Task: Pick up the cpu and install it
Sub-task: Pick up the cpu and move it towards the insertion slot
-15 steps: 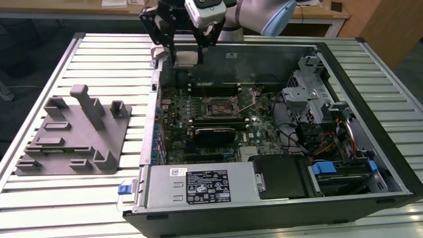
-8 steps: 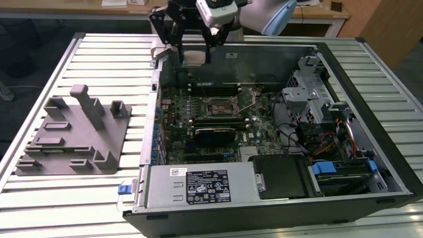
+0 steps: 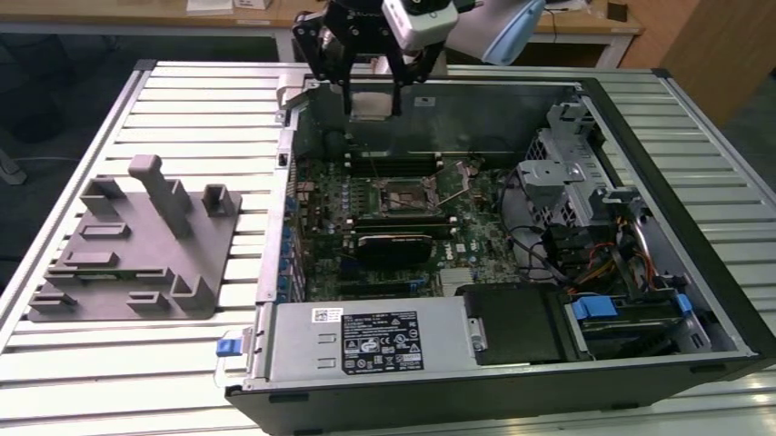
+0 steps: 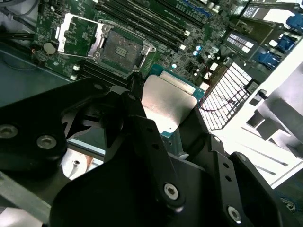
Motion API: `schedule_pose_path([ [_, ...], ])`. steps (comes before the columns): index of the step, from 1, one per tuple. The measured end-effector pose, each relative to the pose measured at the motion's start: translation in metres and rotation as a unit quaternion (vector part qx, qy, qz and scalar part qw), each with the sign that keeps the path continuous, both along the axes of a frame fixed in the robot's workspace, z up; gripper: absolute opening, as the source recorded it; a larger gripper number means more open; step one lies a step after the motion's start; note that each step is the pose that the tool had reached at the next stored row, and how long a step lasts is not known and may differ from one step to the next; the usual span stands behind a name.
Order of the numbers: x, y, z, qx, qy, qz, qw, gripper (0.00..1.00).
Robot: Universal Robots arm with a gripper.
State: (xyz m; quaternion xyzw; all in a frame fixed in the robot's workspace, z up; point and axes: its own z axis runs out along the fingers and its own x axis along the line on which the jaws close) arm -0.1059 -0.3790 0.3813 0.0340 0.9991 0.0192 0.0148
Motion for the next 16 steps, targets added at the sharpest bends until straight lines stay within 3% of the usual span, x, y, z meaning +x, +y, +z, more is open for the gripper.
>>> schedule_pose_path([
  [16,0.030,0.0023,-0.0003,0.0000,0.0000,0.000,1.0000,0.55],
])
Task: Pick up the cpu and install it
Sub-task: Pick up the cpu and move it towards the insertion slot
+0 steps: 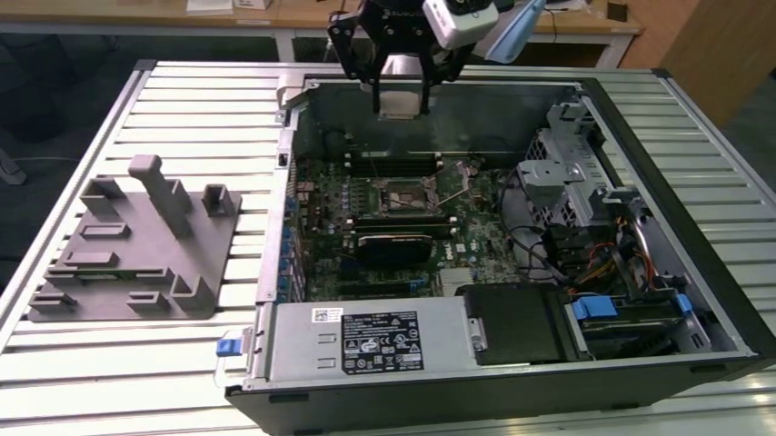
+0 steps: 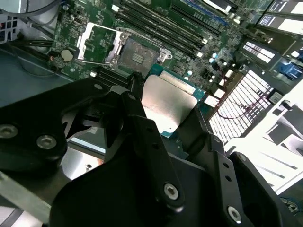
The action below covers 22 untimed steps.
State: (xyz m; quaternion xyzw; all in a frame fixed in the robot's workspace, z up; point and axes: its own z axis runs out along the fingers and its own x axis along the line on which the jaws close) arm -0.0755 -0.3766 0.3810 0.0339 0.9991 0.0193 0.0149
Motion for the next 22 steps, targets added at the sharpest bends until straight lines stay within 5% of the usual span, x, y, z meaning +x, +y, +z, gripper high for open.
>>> schedule_pose_path([
  [11,0.011,0.0008,-0.0004,0.0001,0.0000,0.000,1.0000,0.55],
  [22,0.012,0.0008,-0.0189,-0.0005,0.0001,0.000,1.0000,0.55],
])
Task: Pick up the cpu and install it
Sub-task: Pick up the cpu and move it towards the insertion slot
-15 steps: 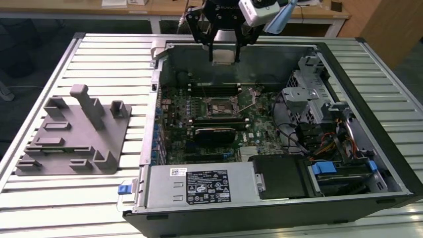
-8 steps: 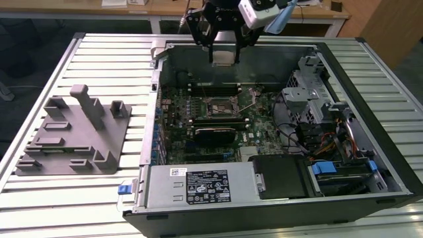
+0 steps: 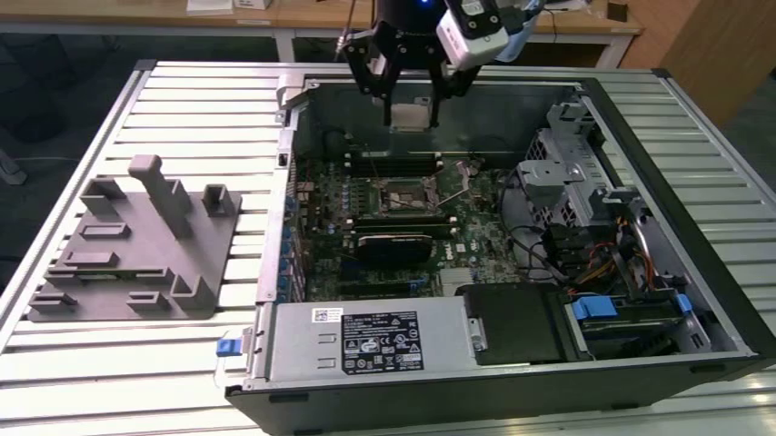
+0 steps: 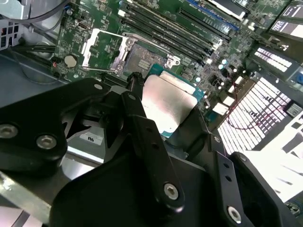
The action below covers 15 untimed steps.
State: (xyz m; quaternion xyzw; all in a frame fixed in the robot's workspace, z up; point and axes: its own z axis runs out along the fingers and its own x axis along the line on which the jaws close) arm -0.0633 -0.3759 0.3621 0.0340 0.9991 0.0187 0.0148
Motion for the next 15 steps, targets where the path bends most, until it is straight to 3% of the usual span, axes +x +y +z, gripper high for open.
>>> schedule_pose_path([
  [15,0.002,0.0022,-0.0273,-0.0007,0.0002,0.000,1.0000,0.55],
])
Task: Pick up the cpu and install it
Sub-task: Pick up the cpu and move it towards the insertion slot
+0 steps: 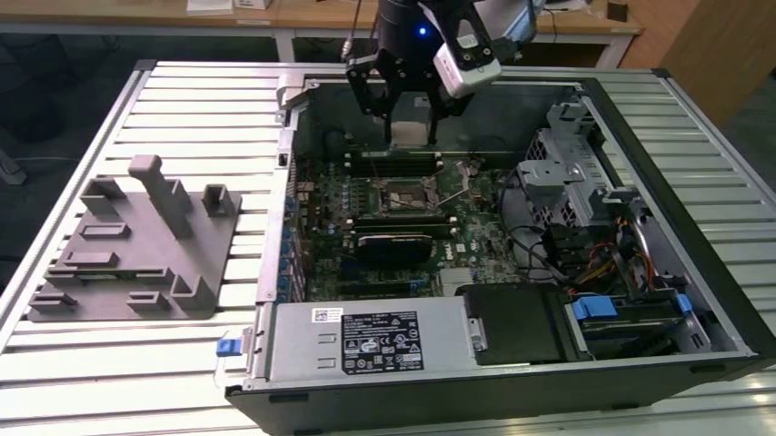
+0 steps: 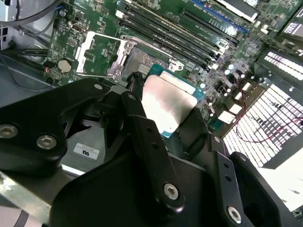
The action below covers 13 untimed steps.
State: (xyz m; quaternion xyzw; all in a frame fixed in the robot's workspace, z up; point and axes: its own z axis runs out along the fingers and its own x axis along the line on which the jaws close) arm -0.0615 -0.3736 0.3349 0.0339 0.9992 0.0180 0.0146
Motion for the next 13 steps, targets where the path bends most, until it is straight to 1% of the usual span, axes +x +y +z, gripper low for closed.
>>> schedule_pose_path([
  [3,0.000,0.0022,-0.0055,0.0001,-0.0001,0.000,1.0000,0.55],
  [8,0.000,0.0080,-0.0146,0.0001,-0.0001,0.001,1.0000,0.55],
  [13,0.000,0.0127,-0.0238,0.0001,-0.0001,0.002,1.0000,0.55],
])
